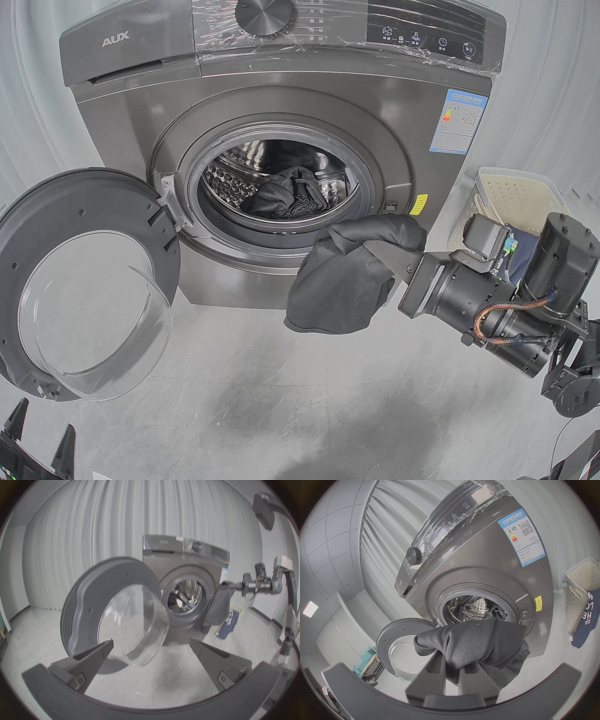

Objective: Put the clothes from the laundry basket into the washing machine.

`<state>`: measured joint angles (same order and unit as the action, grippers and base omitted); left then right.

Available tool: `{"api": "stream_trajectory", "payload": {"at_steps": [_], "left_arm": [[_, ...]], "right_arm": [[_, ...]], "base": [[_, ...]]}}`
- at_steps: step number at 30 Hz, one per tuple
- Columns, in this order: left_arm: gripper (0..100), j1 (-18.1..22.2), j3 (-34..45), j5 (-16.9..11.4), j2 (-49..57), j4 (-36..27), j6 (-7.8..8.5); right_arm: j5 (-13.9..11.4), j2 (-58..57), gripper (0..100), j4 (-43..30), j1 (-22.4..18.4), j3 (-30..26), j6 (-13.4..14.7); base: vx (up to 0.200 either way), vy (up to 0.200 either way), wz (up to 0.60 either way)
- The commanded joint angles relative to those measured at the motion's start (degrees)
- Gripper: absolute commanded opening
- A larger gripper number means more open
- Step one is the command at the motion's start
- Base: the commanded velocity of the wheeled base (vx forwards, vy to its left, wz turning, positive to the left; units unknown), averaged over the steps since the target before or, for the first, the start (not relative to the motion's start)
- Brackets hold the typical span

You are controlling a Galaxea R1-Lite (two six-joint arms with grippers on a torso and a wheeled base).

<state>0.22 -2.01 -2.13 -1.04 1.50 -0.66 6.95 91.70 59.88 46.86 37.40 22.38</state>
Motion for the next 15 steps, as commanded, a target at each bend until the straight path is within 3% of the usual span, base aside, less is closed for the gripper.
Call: {"api": "stream_trajectory", "payload": {"at_steps": [1,6,9,11,15], "left_arm": [[100,-0.1,-13.9,-6.6,-3.7,2.6,-4.26],[100,-2.5,-13.5,-13.8,-10.9,-0.4,-4.79],[100,-3.5,-12.4,-14.8,-17.2,1.0,-4.70],[100,-4.9,-11.8,-16.6,-24.5,6.0,-4.09],[100,-7.7,-11.7,-20.5,-35.1,13.9,-4.44]], "right_arm": [[-0.4,2.0,0,0.1,0.2,0.8,0.0],[-0.7,5.1,0,2.3,1.2,2.9,0.1],[-0.8,7.4,0,6.2,1.3,3.7,-0.2],[-0.6,10.0,0,10.3,2.0,5.6,-0.5],[-0.7,11.4,0,11.6,2.1,7.1,-0.5]], "base": [[0.000,0.000,0.00],[0.000,0.000,0.00],[0.000,0.000,0.00],[0.000,0.000,0.00],[0.000,0.000,0.00]]}}
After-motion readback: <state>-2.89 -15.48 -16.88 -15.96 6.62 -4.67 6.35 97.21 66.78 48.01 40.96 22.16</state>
